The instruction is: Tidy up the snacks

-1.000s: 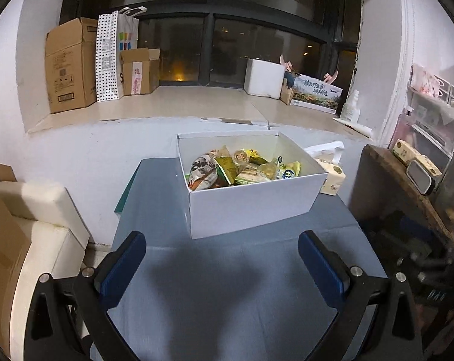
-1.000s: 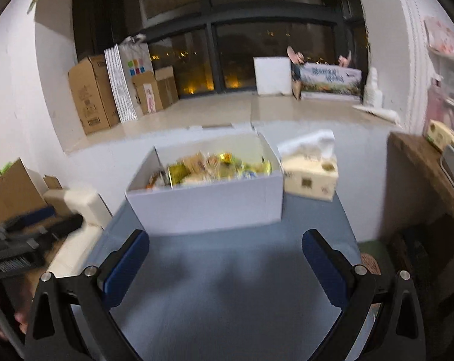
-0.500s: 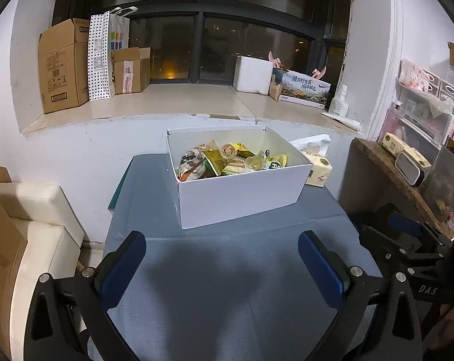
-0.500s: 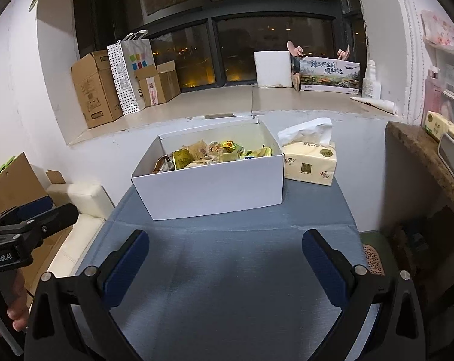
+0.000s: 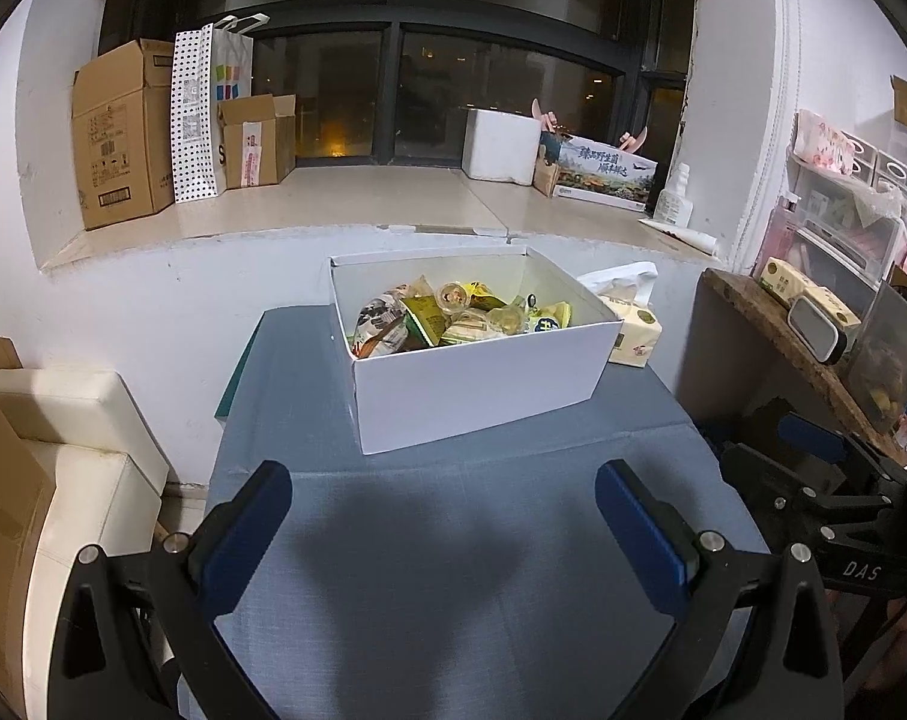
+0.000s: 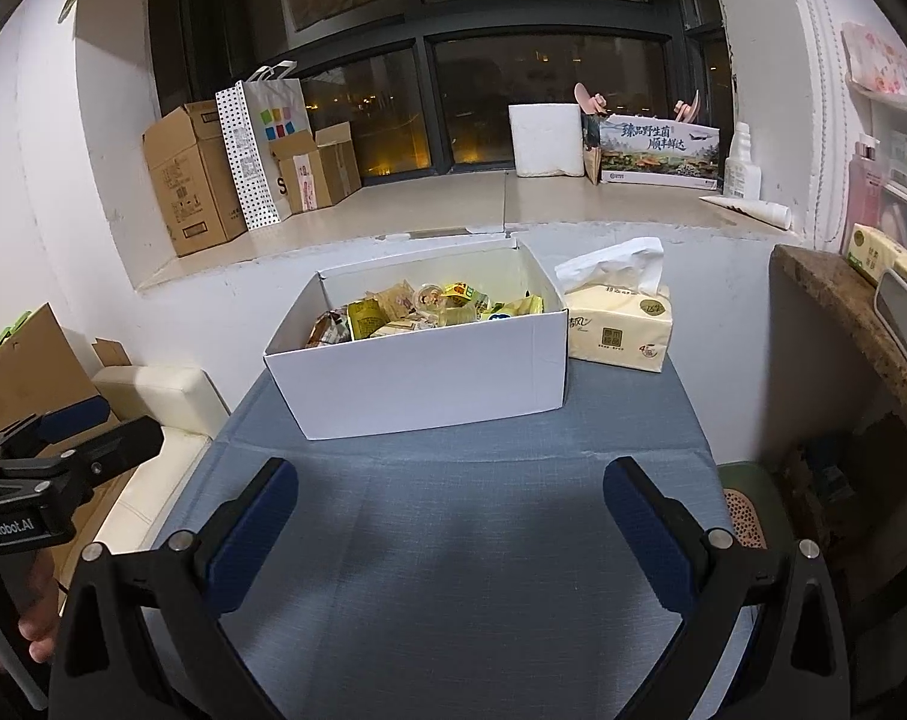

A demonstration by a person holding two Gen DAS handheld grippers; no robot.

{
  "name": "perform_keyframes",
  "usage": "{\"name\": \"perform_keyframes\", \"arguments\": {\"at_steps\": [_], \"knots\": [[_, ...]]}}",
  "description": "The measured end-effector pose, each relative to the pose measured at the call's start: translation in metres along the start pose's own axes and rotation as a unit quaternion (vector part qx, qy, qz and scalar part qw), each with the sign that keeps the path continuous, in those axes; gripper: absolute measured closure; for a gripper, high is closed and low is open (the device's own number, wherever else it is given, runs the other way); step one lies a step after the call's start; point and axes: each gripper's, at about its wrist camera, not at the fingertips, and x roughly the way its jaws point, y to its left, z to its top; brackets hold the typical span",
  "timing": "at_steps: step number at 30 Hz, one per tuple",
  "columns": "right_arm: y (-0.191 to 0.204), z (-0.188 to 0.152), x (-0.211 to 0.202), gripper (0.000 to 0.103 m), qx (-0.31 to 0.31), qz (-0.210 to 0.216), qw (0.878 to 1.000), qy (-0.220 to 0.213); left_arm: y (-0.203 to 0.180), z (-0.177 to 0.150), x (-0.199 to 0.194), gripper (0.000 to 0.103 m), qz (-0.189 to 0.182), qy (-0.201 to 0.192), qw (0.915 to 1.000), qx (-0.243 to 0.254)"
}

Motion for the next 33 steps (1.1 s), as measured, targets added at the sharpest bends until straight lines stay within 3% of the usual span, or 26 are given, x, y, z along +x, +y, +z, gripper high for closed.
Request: {"name": "perform_keyframes", "arguments": {"at_steps": [33], "knots": [[0.0006,0.0005,-0.0028,0.000,-0.004,0.002,1.000,-0.001,0.0002,-0.0025,0.0017,0.000,-0.001,0.007,1.0000,0.002]]}}
